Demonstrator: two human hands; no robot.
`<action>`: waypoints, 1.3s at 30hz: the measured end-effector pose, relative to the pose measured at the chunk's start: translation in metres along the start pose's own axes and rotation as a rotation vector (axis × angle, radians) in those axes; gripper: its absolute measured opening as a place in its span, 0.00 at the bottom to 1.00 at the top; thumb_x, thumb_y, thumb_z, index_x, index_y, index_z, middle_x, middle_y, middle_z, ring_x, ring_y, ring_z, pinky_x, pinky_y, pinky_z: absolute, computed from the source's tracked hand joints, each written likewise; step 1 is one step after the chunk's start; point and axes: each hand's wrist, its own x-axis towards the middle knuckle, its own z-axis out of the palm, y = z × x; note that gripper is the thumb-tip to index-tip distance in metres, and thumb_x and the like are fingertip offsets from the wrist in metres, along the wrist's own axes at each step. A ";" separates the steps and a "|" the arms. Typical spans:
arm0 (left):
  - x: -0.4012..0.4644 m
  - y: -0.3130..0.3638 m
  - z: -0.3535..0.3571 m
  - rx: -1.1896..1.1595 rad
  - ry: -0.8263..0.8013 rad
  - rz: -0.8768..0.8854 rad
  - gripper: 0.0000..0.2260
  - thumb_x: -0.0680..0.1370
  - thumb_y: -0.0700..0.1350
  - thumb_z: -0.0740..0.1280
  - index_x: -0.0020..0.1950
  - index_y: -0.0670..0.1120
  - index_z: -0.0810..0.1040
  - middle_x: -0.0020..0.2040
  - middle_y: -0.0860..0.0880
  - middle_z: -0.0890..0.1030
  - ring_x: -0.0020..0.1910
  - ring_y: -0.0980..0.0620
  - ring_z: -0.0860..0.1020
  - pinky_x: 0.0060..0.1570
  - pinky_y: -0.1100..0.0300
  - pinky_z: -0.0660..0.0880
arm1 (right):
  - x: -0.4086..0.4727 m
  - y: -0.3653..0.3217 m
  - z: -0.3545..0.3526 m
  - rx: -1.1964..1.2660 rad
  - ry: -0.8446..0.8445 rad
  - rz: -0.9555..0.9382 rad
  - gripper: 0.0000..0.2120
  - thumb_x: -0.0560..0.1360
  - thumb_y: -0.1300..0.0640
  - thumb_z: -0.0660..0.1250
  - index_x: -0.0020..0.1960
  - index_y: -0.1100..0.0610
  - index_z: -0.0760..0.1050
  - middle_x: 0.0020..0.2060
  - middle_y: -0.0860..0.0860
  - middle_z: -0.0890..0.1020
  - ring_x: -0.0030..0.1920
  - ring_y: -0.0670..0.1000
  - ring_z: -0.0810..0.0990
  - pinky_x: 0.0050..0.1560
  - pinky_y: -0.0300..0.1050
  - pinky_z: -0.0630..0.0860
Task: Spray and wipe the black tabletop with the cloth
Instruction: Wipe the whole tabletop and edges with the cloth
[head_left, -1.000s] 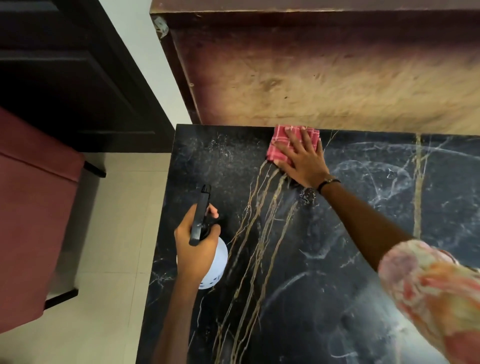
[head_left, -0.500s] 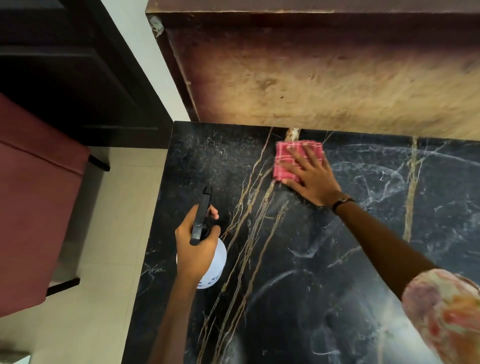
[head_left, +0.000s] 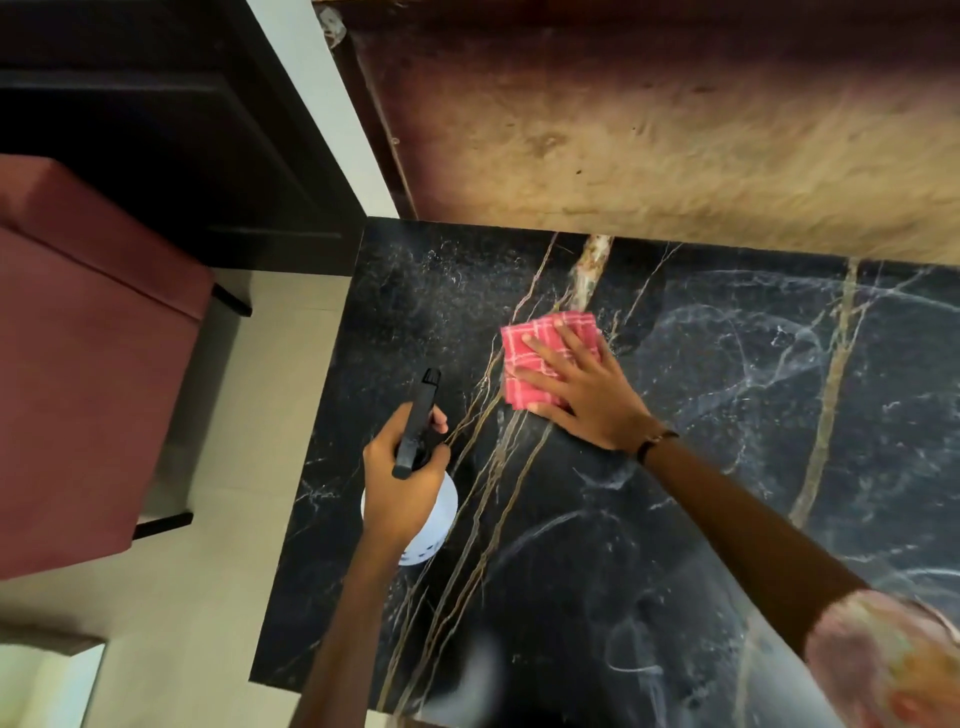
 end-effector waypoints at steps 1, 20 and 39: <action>-0.002 0.000 0.001 -0.003 -0.006 0.001 0.18 0.73 0.29 0.65 0.46 0.53 0.75 0.44 0.53 0.80 0.48 0.64 0.79 0.52 0.77 0.71 | -0.019 0.013 0.001 -0.003 0.005 0.015 0.26 0.79 0.35 0.45 0.75 0.40 0.54 0.77 0.51 0.53 0.77 0.62 0.46 0.71 0.72 0.48; -0.046 -0.016 0.001 -0.038 0.010 0.009 0.17 0.74 0.30 0.65 0.47 0.53 0.75 0.45 0.54 0.79 0.48 0.68 0.78 0.49 0.80 0.70 | -0.069 -0.020 0.001 0.008 -0.015 -0.052 0.26 0.79 0.34 0.45 0.75 0.39 0.55 0.77 0.50 0.54 0.77 0.60 0.46 0.72 0.71 0.47; -0.077 -0.026 0.002 -0.031 0.059 0.030 0.19 0.73 0.27 0.64 0.46 0.52 0.77 0.43 0.49 0.80 0.46 0.62 0.79 0.49 0.75 0.72 | -0.078 -0.080 0.008 0.039 0.001 -0.173 0.24 0.79 0.36 0.50 0.74 0.40 0.58 0.76 0.49 0.57 0.77 0.61 0.49 0.72 0.70 0.45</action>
